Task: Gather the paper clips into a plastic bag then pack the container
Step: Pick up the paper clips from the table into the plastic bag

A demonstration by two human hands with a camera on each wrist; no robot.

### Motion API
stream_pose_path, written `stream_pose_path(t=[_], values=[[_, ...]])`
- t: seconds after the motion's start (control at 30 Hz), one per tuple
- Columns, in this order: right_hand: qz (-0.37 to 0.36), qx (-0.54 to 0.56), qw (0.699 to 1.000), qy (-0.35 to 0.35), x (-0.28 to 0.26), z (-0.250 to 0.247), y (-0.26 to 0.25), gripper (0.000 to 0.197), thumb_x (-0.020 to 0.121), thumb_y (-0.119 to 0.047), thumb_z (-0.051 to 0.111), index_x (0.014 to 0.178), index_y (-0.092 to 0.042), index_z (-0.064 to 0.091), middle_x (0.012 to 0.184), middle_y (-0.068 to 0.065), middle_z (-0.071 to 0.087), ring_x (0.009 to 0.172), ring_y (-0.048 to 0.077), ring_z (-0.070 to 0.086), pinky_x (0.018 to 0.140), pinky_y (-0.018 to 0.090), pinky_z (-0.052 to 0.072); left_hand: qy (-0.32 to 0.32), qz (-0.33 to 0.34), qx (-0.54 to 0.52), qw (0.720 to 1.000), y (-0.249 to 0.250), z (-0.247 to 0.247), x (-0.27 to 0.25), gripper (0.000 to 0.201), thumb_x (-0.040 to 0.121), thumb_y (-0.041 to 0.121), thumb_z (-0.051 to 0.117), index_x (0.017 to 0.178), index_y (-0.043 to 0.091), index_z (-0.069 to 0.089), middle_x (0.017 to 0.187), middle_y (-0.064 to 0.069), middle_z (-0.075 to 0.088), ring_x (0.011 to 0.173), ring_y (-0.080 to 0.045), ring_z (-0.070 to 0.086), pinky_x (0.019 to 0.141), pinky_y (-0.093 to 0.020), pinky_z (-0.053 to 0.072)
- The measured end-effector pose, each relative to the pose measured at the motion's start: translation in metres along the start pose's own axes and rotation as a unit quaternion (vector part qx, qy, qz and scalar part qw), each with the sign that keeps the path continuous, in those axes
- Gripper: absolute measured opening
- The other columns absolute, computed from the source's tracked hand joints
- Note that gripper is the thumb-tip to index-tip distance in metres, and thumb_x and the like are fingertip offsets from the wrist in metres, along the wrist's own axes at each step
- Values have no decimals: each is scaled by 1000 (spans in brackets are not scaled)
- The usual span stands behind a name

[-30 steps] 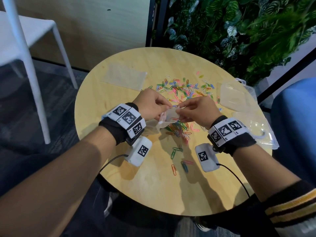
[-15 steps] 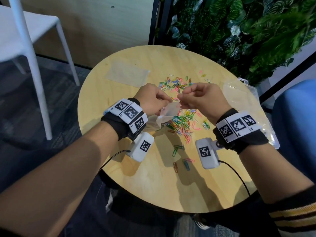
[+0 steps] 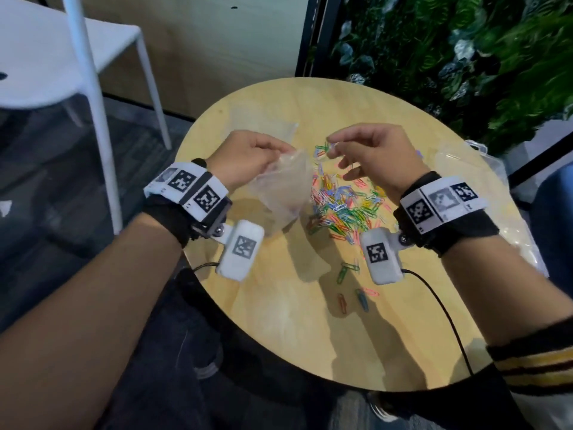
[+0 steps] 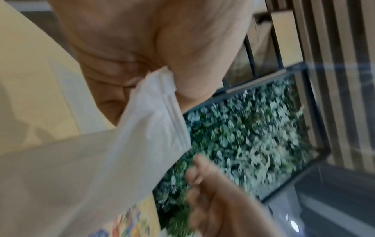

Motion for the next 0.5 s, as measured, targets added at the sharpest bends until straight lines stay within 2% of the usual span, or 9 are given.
stream_pose_path(t=[0.07, 0.1, 0.17, 0.2, 0.27, 0.33, 0.4, 0.43, 0.5], values=[[-10, -150, 988, -45, 8, 22, 13, 21, 90, -3, 58, 95, -14, 74, 90, 6, 74, 74, 17, 66, 71, 39, 60, 35, -2, -69, 997, -2, -32, -6, 29, 90, -2, 55, 91, 17, 76, 87, -11, 68, 72, -14, 55, 69, -23, 46], [-23, -244, 965, -91, 9, 40, 20, 22, 89, -8, 58, 101, -17, 75, 99, 4, 74, 87, 18, 68, 85, 39, 57, 55, -3, -94, 994, -3, -48, -8, 29, 90, 0, 55, 91, 18, 77, 85, -10, 67, 70, -13, 55, 68, -22, 46], [-40, -381, 907, -176, 3, 76, 34, 32, 92, -18, 57, 121, -21, 68, 127, 1, 65, 116, 20, 60, 102, 29, 44, 96, 2, -124, 988, -5, -74, -9, 26, 91, 5, 56, 91, 19, 78, 78, -8, 63, 63, -11, 54, 64, -21, 45], [-48, -424, 879, -213, -3, 94, 39, 38, 94, -23, 55, 131, -22, 61, 139, 2, 57, 127, 22, 52, 103, 28, 37, 115, 7, -127, 985, -6, -83, -8, 24, 90, 7, 57, 90, 20, 78, 76, -8, 62, 62, -13, 54, 65, -23, 46], [-97, -494, 824, -261, -14, 127, 47, 49, 97, -31, 49, 145, -19, 43, 153, 6, 38, 139, 29, 36, 108, 33, 29, 157, 23, -98, 982, -5, -90, -6, 22, 87, 11, 59, 88, 23, 78, 79, -13, 63, 68, -20, 52, 68, -28, 46], [-144, -548, 777, -274, -17, 149, 58, 61, 97, -35, 47, 152, -17, 26, 161, 6, 21, 146, 32, 21, 115, 40, 23, 191, 43, -31, 980, -1, -87, -5, 21, 88, 13, 59, 89, 25, 76, 75, -11, 63, 61, -13, 50, 61, -21, 42], [-148, -571, 762, -267, -8, 151, 69, 67, 97, -39, 45, 154, -19, 16, 163, 3, 9, 149, 31, 11, 118, 46, 17, 200, 59, 38, 977, 2, -76, -4, 20, 91, 14, 60, 93, 27, 74, 56, 6, 61, 46, -3, 47, 52, -14, 39], [-137, -580, 757, -267, -1, 148, 76, 68, 97, -40, 43, 155, -20, 14, 164, 2, 6, 150, 30, 8, 119, 48, 15, 196, 61, 65, 977, 3, -69, -4, 18, 92, 15, 60, 95, 26, 74, 48, 11, 58, 42, -3, 49, 50, -13, 40], [-92, -607, 740, -276, 14, 133, 92, 67, 98, -45, 38, 155, -22, 11, 164, 0, 2, 150, 28, 4, 120, 52, 12, 172, 50, 89, 980, -1, -57, -1, 14, 94, 17, 63, 101, 22, 73, 46, 8, 58, 43, -5, 53, 50, -17, 48]])
Point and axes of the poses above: each hand's wrist, its own x-axis towards the middle knuckle, its own z-axis out of the palm, y = z × x, the point moved 8 cm from there along x, towards the middle knuckle
